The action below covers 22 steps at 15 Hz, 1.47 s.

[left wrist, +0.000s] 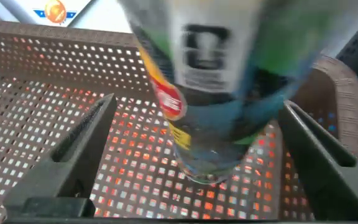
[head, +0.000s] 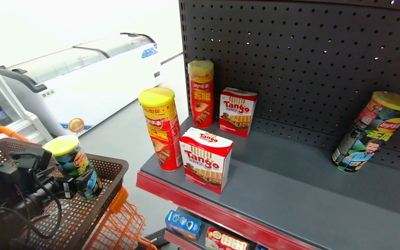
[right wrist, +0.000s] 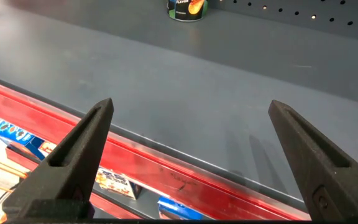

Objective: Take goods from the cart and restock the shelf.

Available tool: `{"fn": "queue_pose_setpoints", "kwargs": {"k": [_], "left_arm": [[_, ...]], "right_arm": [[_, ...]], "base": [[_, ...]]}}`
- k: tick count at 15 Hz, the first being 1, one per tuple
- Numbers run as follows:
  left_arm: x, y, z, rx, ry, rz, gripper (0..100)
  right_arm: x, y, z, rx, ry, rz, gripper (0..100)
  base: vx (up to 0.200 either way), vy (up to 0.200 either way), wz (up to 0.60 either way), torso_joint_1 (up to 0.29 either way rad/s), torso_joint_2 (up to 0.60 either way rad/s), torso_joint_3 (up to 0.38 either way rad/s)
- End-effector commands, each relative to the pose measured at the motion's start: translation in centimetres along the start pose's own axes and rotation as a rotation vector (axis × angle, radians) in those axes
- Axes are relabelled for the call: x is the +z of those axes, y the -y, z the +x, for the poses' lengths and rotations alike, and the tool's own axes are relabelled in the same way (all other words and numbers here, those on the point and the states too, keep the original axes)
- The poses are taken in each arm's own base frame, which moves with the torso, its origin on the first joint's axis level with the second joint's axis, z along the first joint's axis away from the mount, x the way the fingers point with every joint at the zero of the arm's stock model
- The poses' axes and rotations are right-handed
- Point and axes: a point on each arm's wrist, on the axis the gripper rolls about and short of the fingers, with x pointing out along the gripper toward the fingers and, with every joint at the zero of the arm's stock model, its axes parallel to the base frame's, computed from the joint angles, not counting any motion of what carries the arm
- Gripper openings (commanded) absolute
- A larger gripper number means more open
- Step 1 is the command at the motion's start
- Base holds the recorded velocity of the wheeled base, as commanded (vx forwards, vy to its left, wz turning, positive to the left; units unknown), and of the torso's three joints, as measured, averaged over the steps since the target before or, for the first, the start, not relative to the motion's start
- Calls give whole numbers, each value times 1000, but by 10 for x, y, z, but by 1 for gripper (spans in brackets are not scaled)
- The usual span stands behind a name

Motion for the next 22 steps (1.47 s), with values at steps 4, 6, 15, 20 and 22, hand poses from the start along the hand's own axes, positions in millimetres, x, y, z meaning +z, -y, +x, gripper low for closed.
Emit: {"fn": "queue_pose_setpoints", "kwargs": {"k": [4, 6, 15, 20, 22], "left_arm": [[-1, -3, 12, 16, -2, -4, 0], [2, -2, 14, 19, 16, 2, 0], [61, 19, -49, -56, 139, 39, 0], [95, 45, -82, -169, 290, 56, 0], [110, 54, -80, -217, 333, 61, 0]], "right_arm": [[0, 0, 0, 0, -1, -1, 100], [0, 0, 0, 0, -1, -1, 100], [0, 0, 0, 0, -1, -1, 100], [0, 0, 0, 0, -1, -1, 100], [0, 0, 0, 0, -1, -1, 100]], "base": [[0, 0, 0, 0, 0, 0], [0, 0, 0, 0, 0, 0], [0, 0, 0, 0, 0, 0], [0, 0, 0, 0, 0, 0], [0, 0, 0, 0, 0, 0]]}}
